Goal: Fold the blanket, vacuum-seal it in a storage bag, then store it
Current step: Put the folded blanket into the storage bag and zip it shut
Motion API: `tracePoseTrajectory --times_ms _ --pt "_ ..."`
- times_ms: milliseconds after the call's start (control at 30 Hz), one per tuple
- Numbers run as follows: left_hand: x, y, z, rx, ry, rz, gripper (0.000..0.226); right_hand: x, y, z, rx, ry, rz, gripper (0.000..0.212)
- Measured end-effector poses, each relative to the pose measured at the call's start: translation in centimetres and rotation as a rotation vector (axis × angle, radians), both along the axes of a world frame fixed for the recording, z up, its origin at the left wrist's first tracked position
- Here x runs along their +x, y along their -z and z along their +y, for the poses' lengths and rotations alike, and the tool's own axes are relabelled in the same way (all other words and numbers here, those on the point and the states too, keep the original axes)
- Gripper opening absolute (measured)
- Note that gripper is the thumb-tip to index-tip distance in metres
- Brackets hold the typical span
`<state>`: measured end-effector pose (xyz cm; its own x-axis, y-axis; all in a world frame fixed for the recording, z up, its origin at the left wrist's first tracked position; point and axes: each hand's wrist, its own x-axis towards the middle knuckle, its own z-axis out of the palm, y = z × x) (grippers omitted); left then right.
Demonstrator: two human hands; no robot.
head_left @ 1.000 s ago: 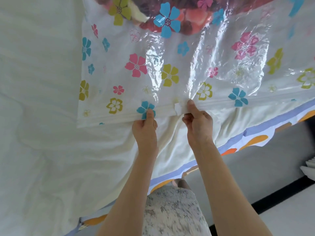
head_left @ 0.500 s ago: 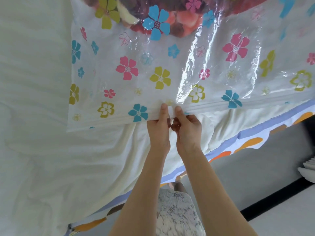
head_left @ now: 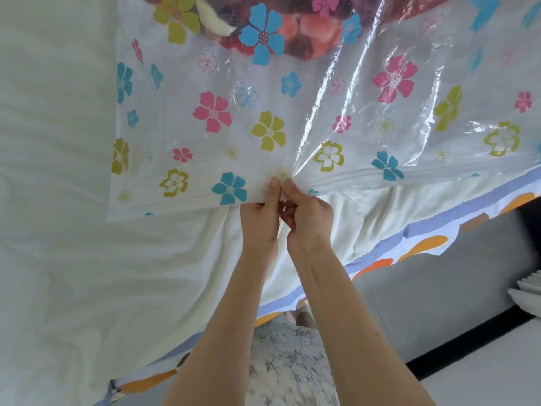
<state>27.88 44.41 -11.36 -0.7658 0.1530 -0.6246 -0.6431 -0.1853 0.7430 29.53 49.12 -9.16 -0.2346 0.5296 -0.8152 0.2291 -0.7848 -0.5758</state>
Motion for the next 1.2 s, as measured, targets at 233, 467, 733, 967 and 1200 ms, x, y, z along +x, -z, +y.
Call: tracePoseTrajectory --times_ms 233,467,733,967,1200 --pt "-0.1 0.5 -0.1 0.063 -0.010 -0.036 0.021 0.4 -0.1 1.2 -0.009 0.048 -0.049 0.028" --pt "-0.2 0.3 0.1 0.110 -0.023 -0.031 0.015 0.7 0.0 2.4 0.018 0.084 -0.066 0.030" --pt "-0.1 0.7 0.1 0.109 -0.044 -0.020 0.039 1.4 -0.4 3.1 0.007 -0.043 -0.082 0.017" --pt "-0.3 0.7 -0.1 0.145 -0.099 -0.047 0.039 2.4 -1.3 9.0 -0.057 0.209 0.074 0.016" --pt "-0.2 2.0 0.1 0.082 -0.149 -0.086 0.013 4.0 0.6 11.0 0.129 0.111 -0.024 0.005"
